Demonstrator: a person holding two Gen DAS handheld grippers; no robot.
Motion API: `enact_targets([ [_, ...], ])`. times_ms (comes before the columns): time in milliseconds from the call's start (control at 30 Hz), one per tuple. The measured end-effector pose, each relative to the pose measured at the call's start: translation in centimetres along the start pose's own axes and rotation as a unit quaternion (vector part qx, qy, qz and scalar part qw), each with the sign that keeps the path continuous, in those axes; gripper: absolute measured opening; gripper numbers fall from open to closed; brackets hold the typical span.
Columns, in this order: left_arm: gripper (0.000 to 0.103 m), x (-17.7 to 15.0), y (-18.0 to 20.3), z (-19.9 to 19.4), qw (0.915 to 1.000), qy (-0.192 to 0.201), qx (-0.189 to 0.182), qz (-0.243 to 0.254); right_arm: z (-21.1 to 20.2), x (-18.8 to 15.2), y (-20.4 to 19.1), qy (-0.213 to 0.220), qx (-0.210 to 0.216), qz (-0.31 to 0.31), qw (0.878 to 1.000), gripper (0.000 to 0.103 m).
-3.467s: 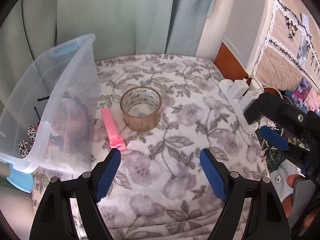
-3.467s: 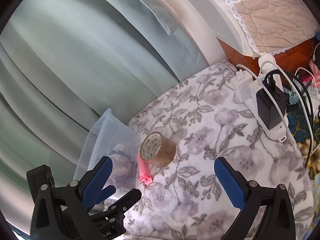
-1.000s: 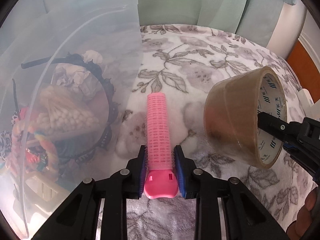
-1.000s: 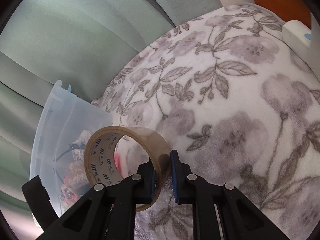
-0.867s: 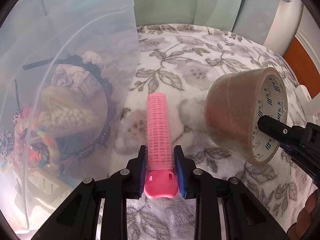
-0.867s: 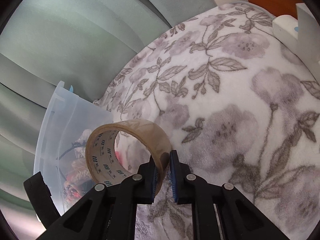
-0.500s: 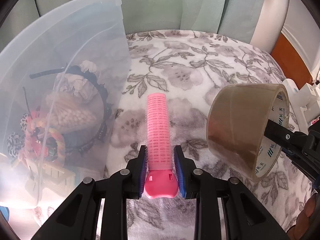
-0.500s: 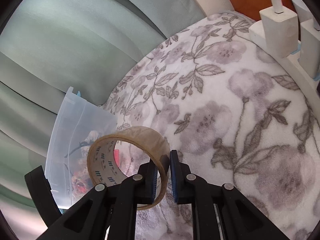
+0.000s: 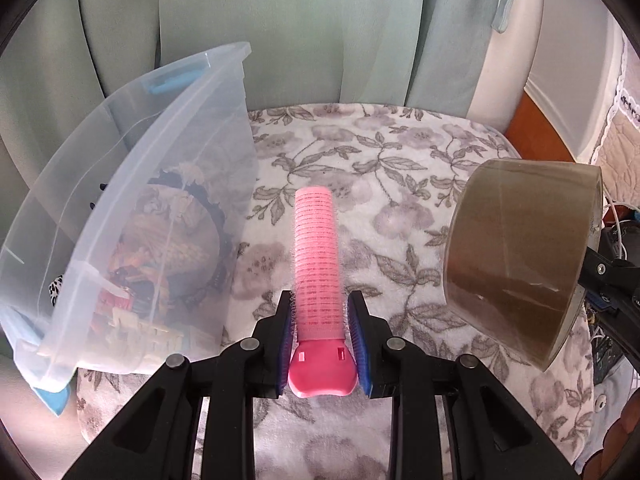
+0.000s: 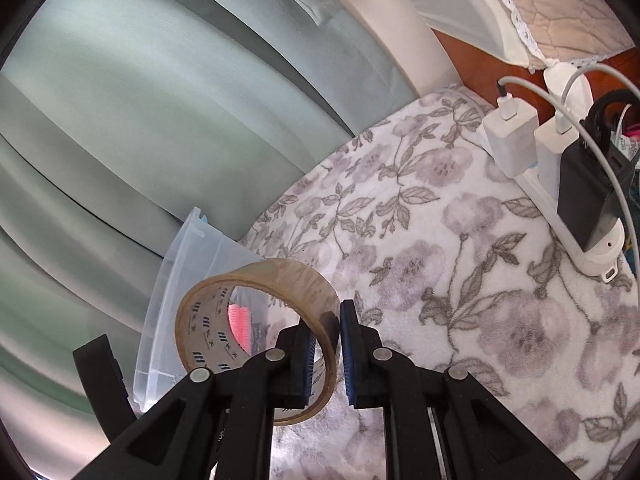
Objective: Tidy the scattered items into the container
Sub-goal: 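Carry the pink roller and tape roll with both grippers over the box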
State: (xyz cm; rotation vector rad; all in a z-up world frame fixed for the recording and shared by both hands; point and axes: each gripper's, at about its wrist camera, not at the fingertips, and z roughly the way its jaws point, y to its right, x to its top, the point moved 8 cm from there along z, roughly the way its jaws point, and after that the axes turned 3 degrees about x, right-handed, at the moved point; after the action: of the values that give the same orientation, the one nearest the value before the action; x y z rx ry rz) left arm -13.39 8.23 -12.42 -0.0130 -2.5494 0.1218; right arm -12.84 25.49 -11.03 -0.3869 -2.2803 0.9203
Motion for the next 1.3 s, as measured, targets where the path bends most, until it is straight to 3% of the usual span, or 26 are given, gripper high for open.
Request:
enact_targets([
  [433, 0.028, 1.8, -0.6, -6.0, 0.9979, 0.062, -0.017, -0.009, -6.6, 1.9, -5.0, 0.070, 0.036, -0.028, 0.997, 0.013],
  [633, 0.027, 3.2, -2.0, -8.8, 0.9949, 0.088, -0.033, -0.037, -9.3, 2.4, -6.9, 0.101, 0.047, -0.039, 0.993, 0.013],
  [900, 0.027, 5.4, -3.9, -13.8, 0.9849, 0.148, -0.060, -0.068, -12.4, 3.0, -9.1, 0.142, 0.061, -0.044, 0.987, 0.013],
  [1300, 0.028, 7.0, -8.9, -18.1, 0.9691, 0.212, -0.060, -0.110, -14.2, 1.9, -14.5, 0.171, 0.081, -0.085, 0.978, 0.013],
])
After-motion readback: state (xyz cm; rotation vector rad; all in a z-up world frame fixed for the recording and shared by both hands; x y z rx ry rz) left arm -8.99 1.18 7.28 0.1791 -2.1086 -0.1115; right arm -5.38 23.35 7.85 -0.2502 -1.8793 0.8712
